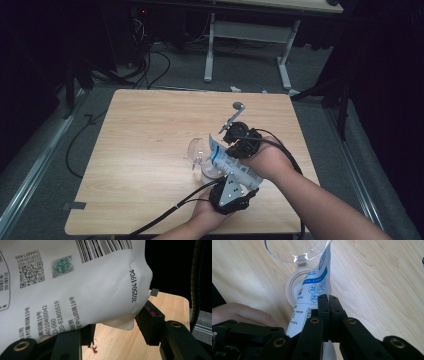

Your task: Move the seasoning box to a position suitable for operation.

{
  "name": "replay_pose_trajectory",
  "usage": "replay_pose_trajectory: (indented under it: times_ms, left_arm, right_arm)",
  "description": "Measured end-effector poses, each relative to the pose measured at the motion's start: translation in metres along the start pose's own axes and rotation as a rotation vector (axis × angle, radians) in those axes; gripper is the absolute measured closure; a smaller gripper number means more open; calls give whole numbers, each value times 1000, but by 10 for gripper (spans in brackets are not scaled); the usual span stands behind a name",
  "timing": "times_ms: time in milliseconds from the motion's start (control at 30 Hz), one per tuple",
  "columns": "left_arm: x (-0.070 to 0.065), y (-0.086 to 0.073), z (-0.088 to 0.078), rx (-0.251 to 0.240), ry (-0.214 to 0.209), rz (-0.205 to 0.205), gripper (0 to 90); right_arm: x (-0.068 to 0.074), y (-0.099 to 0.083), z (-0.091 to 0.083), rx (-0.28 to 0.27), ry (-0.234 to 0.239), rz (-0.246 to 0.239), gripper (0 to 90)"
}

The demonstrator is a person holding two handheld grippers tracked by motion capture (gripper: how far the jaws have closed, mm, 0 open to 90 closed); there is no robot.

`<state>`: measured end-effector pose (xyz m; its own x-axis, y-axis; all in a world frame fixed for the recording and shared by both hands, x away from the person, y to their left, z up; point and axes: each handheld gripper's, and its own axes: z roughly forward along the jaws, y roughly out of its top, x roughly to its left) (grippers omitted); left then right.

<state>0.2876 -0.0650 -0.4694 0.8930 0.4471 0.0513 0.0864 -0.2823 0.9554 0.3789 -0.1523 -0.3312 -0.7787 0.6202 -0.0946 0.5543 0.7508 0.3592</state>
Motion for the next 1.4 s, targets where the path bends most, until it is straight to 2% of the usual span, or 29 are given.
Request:
replay_pose_trajectory:
  times_ms: [1000, 1400]
  left_arm:
    - [1, 1, -1, -5, 5, -3, 532]
    - [2, 2, -2, -9, 7, -4, 532]
  right_arm:
    - [0, 1, 0, -3, 4, 9, 900]
    - [0, 3, 0, -5, 0, -2, 900]
